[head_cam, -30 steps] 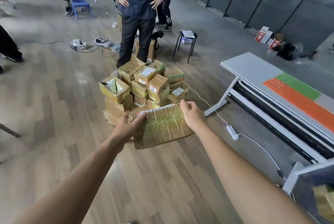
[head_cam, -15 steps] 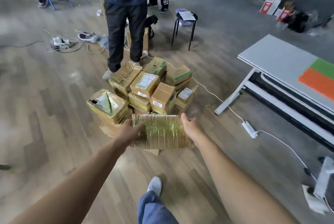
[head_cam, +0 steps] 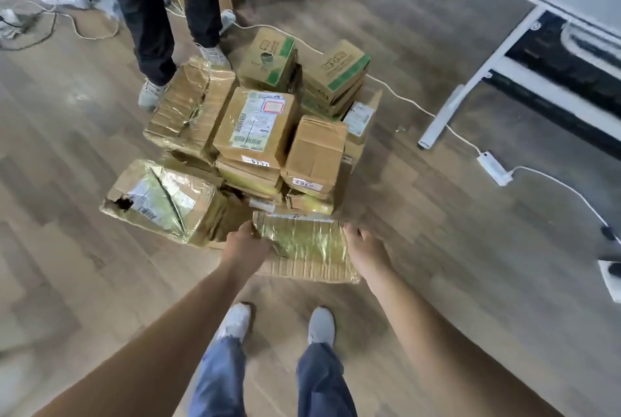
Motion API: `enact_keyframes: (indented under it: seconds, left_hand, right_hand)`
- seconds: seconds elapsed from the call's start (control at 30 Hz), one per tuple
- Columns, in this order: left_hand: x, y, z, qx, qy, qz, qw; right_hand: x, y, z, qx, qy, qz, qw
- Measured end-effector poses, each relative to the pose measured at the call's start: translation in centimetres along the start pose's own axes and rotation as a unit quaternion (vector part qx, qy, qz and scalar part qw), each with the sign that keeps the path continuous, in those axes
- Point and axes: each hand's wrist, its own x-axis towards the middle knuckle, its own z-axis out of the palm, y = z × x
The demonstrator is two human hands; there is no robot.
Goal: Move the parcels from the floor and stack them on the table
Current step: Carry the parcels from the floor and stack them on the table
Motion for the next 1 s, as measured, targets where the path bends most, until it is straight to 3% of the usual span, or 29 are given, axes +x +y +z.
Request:
enact_keyframes:
  seconds: [0.37,0.57,0.8,1.0]
  left_hand:
    - [13.4,-4.5,1.1,0.027,-0.083,0.015,0.996]
    - [17.4,-5.8,2.3,0.048,-0.096,0.013,0.994]
    - [15.3,-7.0,2.0,0.114,-0.105,0.071,0.985]
    - [9.5,-4.2,-2.1,0.040,-0.089,0.126,0.987]
  right_hand:
    - [8.4,1.5,10.7,0.073,0.032,0.047,0.996]
    - [11.8,1.9,13.9,-0.003,0.030,0.043,0.999]
    - [10.1,1.4,15.1,-0.069,0.062,0.002,0.996]
    - [4.9,-3.9,14.7,-0.075,0.039,-0.051,0.995]
